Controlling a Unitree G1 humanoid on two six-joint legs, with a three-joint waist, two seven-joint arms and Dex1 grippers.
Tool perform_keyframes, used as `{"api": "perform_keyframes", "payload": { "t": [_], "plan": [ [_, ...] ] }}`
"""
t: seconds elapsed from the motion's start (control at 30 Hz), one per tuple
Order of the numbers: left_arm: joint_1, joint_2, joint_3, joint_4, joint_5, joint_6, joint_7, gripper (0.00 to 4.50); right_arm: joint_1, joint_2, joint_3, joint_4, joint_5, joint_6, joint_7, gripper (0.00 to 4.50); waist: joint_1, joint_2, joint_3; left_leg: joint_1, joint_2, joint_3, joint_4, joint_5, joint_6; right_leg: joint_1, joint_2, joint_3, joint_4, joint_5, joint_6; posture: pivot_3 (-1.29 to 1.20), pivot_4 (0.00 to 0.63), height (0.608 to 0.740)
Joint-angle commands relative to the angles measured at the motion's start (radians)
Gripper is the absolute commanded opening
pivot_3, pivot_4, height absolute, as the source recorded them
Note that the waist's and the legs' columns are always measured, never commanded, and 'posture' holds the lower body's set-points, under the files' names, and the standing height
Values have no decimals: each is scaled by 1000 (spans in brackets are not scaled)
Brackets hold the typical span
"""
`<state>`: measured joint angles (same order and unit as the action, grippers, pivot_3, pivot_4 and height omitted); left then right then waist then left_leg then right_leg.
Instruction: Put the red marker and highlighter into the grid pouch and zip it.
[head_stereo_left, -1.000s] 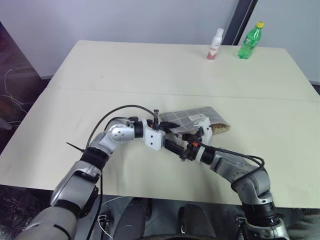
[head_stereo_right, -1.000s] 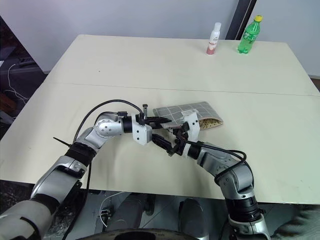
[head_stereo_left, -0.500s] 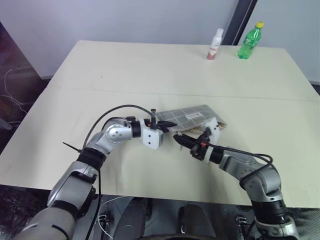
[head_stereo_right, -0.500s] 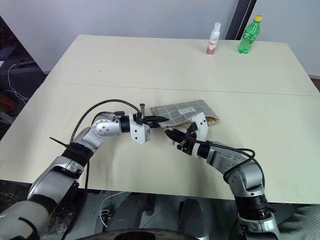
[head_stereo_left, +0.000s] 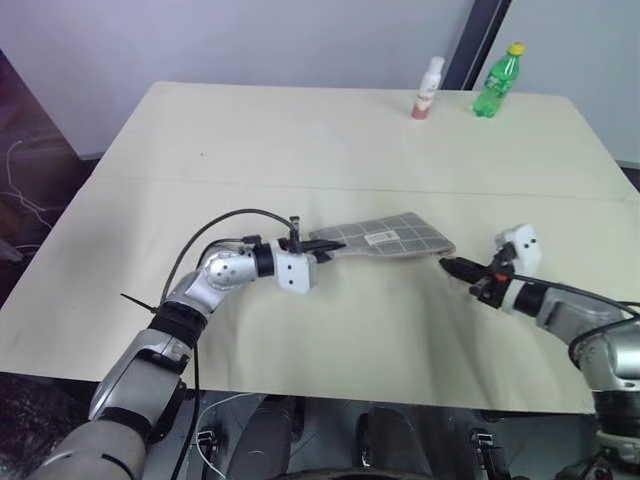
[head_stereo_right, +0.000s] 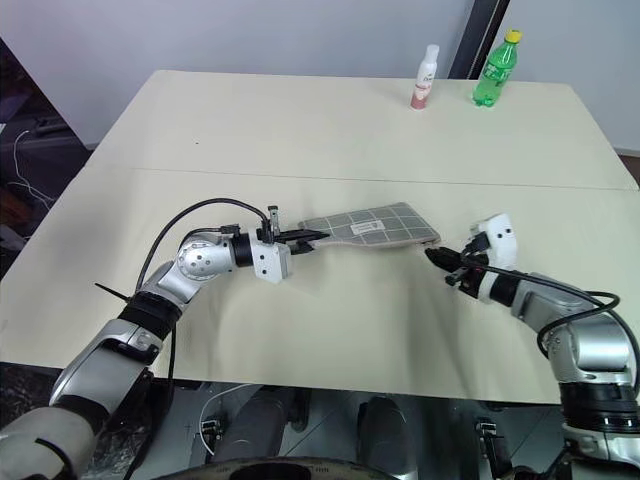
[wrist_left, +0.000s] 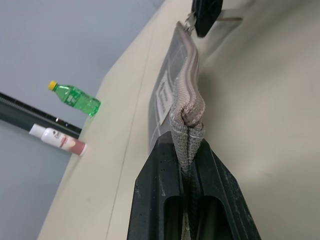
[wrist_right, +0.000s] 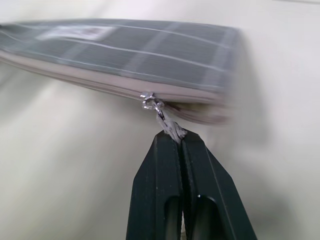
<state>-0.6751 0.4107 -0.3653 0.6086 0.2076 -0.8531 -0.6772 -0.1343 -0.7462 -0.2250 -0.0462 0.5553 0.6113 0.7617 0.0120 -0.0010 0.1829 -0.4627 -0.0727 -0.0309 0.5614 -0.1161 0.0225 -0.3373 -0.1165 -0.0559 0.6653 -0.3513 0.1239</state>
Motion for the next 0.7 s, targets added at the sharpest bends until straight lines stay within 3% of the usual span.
{"api": "perform_keyframes", "payload": {
  "t": [0.03, 0.17, 0.23, 0.27, 0.33, 0.47, 0.53, 0.7],
  "plan": [
    [-9, 27, 43, 16, -29, 14, 3, 0, 1, -34, -40, 25, -44, -69, 21, 70, 0, 0, 0, 0, 0, 0, 0, 0, 0, 0, 0, 0, 0, 0, 0, 0, 150, 740],
    [-13, 23, 55, 35, -107, 55, -55, 0, 15, -25, -27, 12, -84, -118, 8, 70, 1, 0, 0, 0, 0, 0, 1, 0, 0, 0, 0, 0, 0, 0, 0, 0, 150, 740],
    [-10, 12, 75, 21, -183, 102, -94, 695, 26, -13, -39, 1, -88, -137, -6, 0, 0, 0, 0, 0, 0, 0, 1, 0, 0, 0, 0, 0, 0, 0, 0, 0, 150, 740],
    [-9, 8, 81, 11, -204, 119, -106, 1009, 32, -9, -49, -1, -89, -151, -10, 599, 0, 0, 0, 0, 0, 0, 1, 0, 0, 0, 0, 0, 0, 0, 0, 0, 150, 740],
    [-5, 4, 97, -6, -226, 139, -118, 1971, 50, -4, -65, -14, -83, -163, -11, 1383, 2, 0, 0, 0, 0, 0, 1, 0, 0, 0, 0, 0, 0, 0, 0, 0, 150, 740],
    [8, -5, 144, -41, -297, 208, -147, 4102, 90, -11, -76, -51, -87, -187, 4, 3590, 1, 0, 0, 0, 0, 0, 1, 0, 0, 1, -1, 0, 0, 0, 0, 0, 150, 740],
    [35, -12, 179, -107, -399, 334, -192, 4112, 131, -13, -104, -116, -12, -145, 55, 4437, 1, 0, 0, 0, 0, 0, 1, 0, 0, 1, -1, 0, 0, 0, 0, 0, 150, 740],
    [139, 25, 257, -344, -598, 648, -261, 4112, 212, -9, -148, -211, 12, -192, 103, 4437, -7, 0, 0, 0, 1, 0, 0, 0, 0, 1, 0, 0, 0, 0, 0, 0, 150, 740]
  ]
}}
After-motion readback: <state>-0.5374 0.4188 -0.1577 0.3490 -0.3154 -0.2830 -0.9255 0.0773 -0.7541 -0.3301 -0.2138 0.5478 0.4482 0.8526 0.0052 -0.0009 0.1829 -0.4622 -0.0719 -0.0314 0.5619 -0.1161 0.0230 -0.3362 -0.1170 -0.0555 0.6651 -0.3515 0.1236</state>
